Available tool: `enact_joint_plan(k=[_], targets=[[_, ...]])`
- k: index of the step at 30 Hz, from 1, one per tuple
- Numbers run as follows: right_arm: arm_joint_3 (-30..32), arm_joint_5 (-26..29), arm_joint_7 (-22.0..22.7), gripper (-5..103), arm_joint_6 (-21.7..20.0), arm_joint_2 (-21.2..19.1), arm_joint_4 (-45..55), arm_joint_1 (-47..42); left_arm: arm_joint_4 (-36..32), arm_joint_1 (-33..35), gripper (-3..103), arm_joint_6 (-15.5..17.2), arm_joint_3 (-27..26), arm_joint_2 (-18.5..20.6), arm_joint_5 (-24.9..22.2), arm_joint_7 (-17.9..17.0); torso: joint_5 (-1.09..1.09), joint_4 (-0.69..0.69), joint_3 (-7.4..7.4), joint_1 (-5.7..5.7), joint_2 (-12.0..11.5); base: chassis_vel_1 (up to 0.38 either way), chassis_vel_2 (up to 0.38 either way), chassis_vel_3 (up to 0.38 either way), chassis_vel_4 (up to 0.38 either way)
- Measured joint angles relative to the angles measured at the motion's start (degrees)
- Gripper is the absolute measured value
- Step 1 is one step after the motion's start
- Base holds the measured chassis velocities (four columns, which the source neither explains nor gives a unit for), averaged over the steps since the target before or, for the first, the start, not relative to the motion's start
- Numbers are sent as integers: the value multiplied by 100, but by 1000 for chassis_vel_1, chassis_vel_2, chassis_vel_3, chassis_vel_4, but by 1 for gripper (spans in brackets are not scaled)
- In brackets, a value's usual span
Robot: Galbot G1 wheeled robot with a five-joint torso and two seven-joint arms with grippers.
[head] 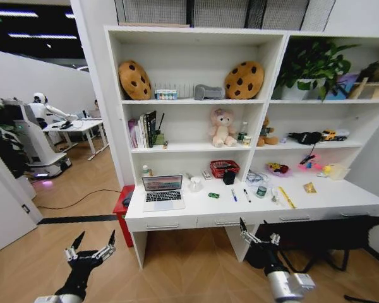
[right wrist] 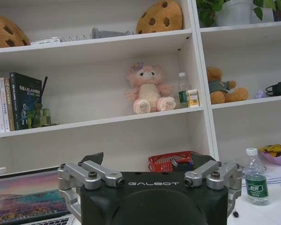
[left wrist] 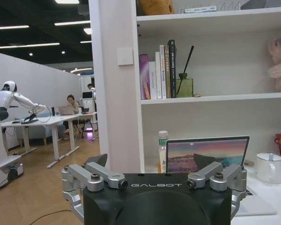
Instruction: Organize the objects on the table.
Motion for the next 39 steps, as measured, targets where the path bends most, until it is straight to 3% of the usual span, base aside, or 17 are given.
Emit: enact_joint_plan(k=[20, 27, 32, 35, 36, 38, 39], targets=[[-62, -56, -104, 100, 254, 29, 28, -23, 77, -19, 100, 26, -15, 98, -27, -10, 2, 2, 1, 7, -2, -321, 315, 320, -315], [-33, -133, -230, 100, 374, 24, 197, -210, 16, 5, 100, 98, -29, 265, -95, -14, 0, -1, 1, 5, -3, -136, 164, 107, -83], [33, -169, -232, 100, 400, 20, 246, -296, 10, -52, 100, 215, -46, 601, -246, -24, 0, 0, -3, -10, 5, 55, -41, -72, 13], [49, -271, -233, 100, 451, 37, 226, -372, 134, -234, 100, 378, -96, 1174, -572, -105, 0, 2, -3, -11, 6, 67, -57, -42, 77], [49, -271, -233, 100, 451, 37, 226, -372, 134, -234, 100, 378, -96, 1174, -572, -105, 0, 2, -3, -11, 6, 57, -58, -7, 62], [76, -319, -234, 100, 477, 54, 209, -421, 234, -408, 100, 528, -106, 1688, -897, -180, 0, -1, -2, -8, 5, -5, -18, -3, 31], [76, -319, -234, 100, 477, 54, 209, -421, 234, -408, 100, 528, -106, 1688, -897, -180, 0, -1, -2, -8, 5, 0, 0, 0, 0]])
